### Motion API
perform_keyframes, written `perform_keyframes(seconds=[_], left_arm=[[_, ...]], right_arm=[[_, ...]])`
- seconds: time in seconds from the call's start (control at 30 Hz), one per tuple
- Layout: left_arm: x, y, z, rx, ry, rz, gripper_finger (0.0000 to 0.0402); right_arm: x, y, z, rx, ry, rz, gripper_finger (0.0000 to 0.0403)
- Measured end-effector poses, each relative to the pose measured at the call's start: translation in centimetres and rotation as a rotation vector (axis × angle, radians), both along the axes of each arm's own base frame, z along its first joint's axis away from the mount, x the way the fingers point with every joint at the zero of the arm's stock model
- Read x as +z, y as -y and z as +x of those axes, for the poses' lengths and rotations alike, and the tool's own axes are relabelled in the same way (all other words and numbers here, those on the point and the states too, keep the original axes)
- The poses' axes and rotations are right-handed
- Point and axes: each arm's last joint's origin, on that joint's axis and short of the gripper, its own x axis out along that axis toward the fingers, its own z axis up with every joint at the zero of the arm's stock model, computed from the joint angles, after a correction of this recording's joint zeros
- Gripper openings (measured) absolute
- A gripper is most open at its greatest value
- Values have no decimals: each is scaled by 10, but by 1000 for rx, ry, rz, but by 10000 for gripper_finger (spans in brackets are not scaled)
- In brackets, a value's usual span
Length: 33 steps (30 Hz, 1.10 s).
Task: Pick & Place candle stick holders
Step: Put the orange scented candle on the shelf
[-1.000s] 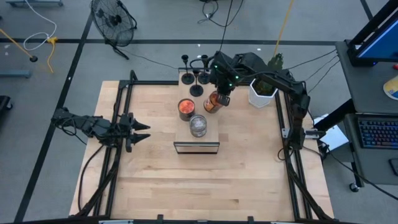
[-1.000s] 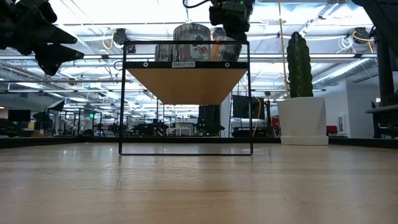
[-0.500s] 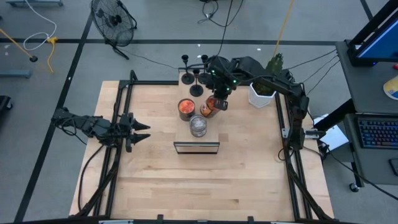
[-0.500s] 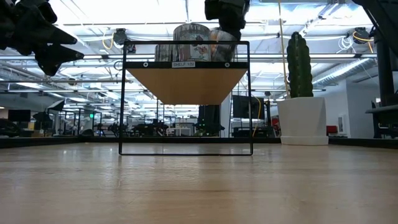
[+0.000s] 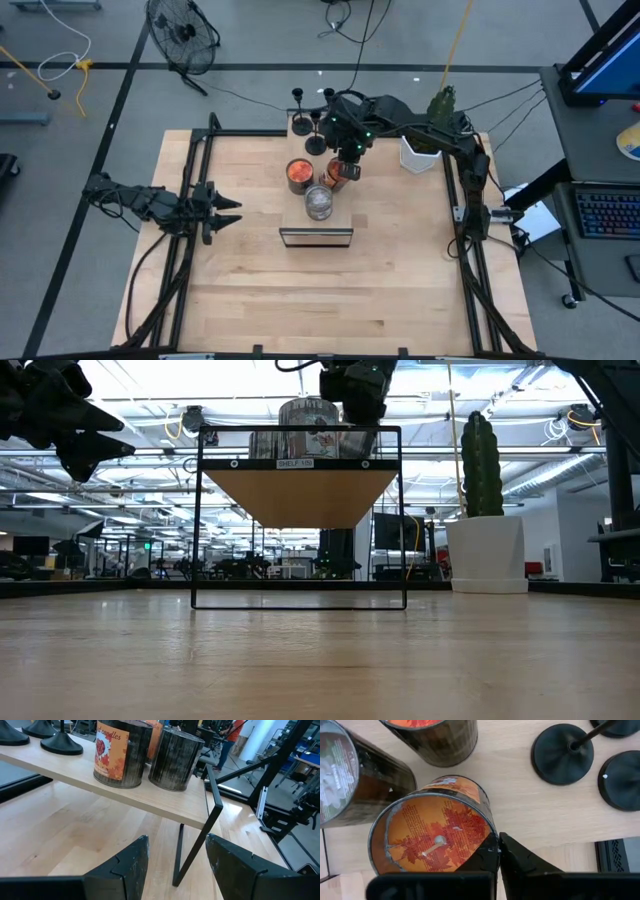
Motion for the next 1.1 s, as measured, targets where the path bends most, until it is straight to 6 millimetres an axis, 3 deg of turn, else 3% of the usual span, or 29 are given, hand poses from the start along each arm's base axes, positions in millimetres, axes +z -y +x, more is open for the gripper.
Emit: perform_keyframes(seconds=[0.47,1.1], left_arm=[[0,0,0,-1,0,3,203],[0,0,0,-3,-1,4,202]], right_arm=[[0,-10,4,25,7,2,1],[7,-9,12,80,126,-13,47]])
